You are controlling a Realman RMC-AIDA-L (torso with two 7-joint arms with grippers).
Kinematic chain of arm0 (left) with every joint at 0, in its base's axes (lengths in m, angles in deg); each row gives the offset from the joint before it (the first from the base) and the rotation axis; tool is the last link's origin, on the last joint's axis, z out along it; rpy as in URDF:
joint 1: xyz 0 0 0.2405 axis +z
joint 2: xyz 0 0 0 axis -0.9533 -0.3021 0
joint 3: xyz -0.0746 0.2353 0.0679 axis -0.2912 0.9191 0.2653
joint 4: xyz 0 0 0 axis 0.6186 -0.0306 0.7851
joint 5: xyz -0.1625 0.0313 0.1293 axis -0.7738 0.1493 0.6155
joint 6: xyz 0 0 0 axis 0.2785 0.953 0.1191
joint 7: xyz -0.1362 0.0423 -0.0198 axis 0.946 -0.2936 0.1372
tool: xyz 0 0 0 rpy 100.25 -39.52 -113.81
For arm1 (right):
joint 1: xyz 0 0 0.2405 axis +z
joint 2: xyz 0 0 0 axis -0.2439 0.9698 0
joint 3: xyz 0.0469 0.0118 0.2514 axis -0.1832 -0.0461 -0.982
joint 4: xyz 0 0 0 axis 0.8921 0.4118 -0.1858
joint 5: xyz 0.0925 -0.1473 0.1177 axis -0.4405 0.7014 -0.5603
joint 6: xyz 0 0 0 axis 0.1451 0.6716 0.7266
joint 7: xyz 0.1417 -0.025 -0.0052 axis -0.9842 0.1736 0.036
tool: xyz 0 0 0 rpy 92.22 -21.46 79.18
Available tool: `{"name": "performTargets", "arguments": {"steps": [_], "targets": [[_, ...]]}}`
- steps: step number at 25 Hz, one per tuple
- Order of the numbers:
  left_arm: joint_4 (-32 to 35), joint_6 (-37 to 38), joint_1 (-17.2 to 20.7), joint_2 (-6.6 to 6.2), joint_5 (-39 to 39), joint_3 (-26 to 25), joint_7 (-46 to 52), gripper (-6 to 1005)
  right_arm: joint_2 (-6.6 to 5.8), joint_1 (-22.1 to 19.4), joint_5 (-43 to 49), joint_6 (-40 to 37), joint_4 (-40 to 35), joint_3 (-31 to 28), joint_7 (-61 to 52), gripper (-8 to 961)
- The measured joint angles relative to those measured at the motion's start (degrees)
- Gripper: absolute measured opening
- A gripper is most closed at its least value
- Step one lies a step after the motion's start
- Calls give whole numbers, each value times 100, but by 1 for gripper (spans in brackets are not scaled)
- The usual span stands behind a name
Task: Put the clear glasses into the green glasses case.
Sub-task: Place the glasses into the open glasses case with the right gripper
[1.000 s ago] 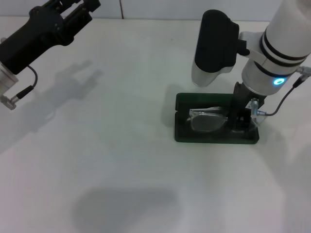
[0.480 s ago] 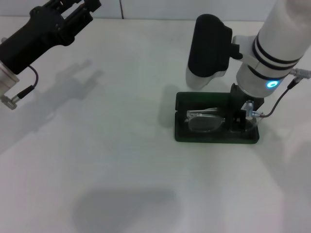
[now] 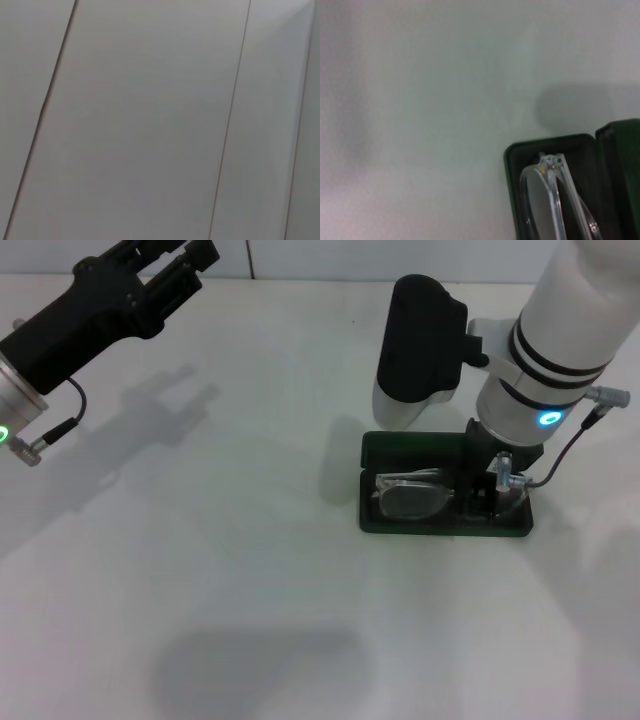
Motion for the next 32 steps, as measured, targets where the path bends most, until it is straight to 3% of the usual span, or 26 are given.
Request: {"name": "performTargets", "arguments": {"steps": [20,24,27,32], "targets": [[-1,-1,26,-1,13,-9,2,676,0,61,159,-58,-88,239,-268,200],[-1,0,41,-1,13,-22,8,676,0,-67,274,-129,-453,189,-280,202],[-1,0,44,-1,13,-19,21,677,0,-267,452,-200,-875,92,-281,304],[-1,-1,44,-1,13,-23,6,678,0,-547,584,-228,-1397,71,-282,299]]}}
